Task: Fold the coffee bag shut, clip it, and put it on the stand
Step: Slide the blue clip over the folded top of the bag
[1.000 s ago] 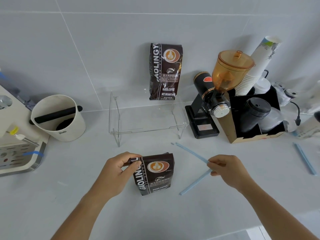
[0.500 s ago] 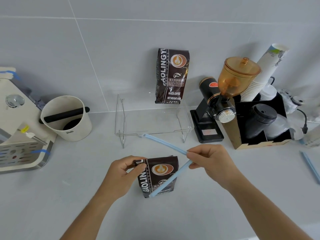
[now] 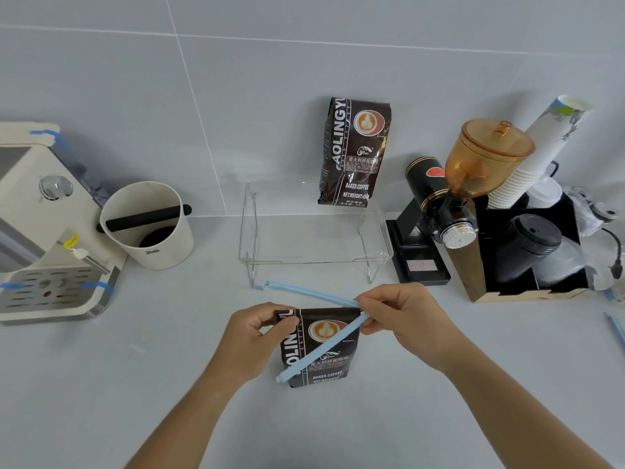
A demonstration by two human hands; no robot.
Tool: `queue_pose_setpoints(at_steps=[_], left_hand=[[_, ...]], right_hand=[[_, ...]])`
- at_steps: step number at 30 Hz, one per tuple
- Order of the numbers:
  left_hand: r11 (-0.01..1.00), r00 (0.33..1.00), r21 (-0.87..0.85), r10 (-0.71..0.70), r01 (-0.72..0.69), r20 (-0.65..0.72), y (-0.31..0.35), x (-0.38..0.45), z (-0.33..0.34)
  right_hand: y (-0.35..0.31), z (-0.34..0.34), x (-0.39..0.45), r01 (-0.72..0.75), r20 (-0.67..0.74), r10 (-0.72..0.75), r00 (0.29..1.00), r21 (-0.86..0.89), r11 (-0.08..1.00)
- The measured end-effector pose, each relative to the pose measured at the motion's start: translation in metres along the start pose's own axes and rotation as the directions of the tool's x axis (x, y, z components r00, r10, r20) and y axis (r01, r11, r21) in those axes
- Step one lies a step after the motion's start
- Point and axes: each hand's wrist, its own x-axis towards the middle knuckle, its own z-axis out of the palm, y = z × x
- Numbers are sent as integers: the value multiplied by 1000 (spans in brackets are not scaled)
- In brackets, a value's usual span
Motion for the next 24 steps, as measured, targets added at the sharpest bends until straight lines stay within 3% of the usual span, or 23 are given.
queue_pose_setpoints(at_steps=[6,13,20,24], left_hand=[[1000,1000,-6,11,-12,-6,-3,2,-1],[1000,999,0,-3,3,-35,-6,2,1],[998,1000,-59,24,-23,16,-3,3,-2],[979,999,-198,-51,48,-10,-6,2,-2]], right_hand=[[0,-4,3,-22,94,28,995,-65,998],[0,-13,3,-57,276,62,959,-26,998],[-1,-9,5,-78,242,65,968,42,996],[-1,-4,5,-60,229,45,972,58,997]])
